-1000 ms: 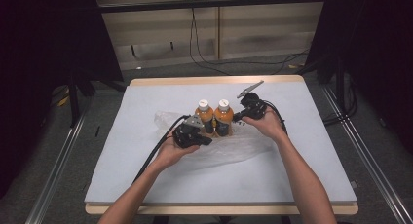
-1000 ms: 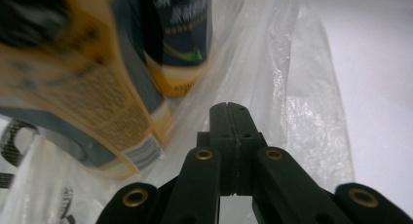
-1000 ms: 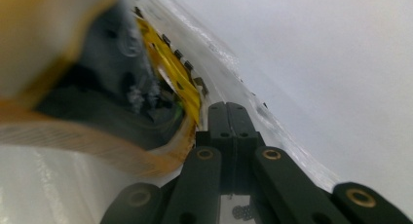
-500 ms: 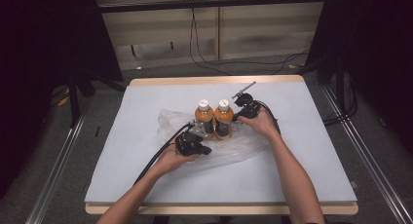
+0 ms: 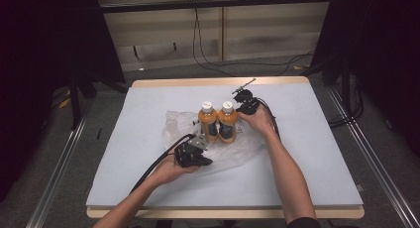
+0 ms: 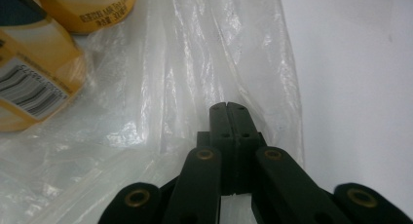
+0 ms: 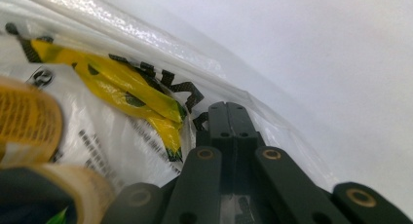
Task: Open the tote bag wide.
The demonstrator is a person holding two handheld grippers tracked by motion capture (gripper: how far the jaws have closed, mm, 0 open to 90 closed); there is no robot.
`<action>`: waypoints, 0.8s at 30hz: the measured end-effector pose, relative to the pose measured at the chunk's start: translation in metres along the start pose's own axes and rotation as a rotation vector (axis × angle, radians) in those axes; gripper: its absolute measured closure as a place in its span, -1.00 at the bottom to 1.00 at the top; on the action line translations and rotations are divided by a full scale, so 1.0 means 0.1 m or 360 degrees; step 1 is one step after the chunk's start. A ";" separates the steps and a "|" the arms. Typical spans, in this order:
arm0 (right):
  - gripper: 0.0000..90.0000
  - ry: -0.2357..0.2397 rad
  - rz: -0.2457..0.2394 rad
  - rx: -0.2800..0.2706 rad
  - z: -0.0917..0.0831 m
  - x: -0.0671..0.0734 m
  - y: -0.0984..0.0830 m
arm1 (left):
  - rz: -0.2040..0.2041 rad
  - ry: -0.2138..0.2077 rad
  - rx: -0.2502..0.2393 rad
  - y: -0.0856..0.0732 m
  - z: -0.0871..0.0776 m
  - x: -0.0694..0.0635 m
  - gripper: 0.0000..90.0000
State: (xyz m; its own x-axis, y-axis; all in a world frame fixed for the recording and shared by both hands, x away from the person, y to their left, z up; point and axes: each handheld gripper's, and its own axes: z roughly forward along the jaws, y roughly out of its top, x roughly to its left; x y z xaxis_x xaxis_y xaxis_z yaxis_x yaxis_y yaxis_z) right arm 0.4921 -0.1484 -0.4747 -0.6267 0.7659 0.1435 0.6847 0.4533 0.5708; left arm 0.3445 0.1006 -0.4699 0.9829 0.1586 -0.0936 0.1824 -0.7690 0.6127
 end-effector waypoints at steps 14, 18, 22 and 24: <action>1.00 -0.0043 0.0042 -0.0016 0.07 -0.06 0.09 | 0.0031 -0.0084 -0.0027 -0.05 0.00 -0.16 1.00; 1.00 -0.0060 0.0051 -0.0004 0.07 -0.06 0.12 | 0.0041 -0.0099 -0.0045 -0.07 0.00 -0.20 1.00; 1.00 -0.0081 0.0037 -0.0002 0.08 -0.04 0.12 | 0.0009 -0.0155 -0.0073 -0.09 0.01 -0.17 1.00; 1.00 -0.0093 0.0021 0.0003 0.07 -0.02 0.12 | -0.0009 -0.0153 -0.0092 -0.10 0.01 -0.17 1.00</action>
State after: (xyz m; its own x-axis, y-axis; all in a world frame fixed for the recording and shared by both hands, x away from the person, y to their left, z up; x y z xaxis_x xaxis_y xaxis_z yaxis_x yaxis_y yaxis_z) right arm 0.5046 -0.1412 -0.4737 -0.5948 0.7972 0.1037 0.6935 0.4435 0.5678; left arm 0.3257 0.1048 -0.4748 0.9802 0.1006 -0.1707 0.1892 -0.7306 0.6561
